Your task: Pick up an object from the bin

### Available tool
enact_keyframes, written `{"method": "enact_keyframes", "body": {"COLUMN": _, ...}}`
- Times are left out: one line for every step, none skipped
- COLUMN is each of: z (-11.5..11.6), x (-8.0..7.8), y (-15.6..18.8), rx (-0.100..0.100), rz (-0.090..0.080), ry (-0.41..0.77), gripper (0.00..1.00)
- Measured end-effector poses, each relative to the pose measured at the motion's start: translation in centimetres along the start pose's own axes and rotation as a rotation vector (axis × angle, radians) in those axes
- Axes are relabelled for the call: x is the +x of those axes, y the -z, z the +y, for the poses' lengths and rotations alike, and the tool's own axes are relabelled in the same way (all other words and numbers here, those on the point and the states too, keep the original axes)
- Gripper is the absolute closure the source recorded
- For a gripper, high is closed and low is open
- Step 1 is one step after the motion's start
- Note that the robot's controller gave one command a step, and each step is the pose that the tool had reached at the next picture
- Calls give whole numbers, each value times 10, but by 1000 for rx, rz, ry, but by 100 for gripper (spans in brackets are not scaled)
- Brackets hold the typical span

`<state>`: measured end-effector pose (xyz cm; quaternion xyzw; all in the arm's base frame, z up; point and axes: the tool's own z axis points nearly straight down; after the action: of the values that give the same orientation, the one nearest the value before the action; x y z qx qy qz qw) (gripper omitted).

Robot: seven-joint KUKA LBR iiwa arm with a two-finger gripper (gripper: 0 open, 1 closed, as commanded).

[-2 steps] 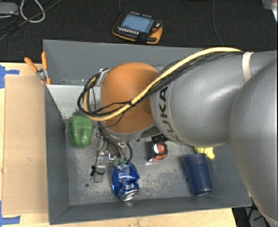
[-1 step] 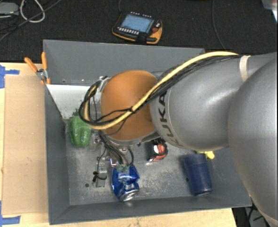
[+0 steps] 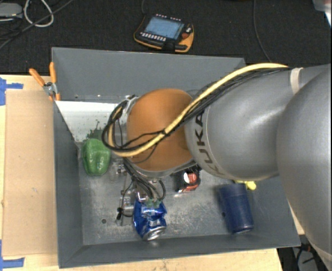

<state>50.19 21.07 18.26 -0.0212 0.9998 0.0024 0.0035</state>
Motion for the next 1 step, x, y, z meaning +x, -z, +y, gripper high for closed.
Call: {"method": "enact_keyframes", "body": {"z": -17, "x": -4, "y": -24, "rx": 2, "rz": 4, "ry": 451, "gripper": 0}}
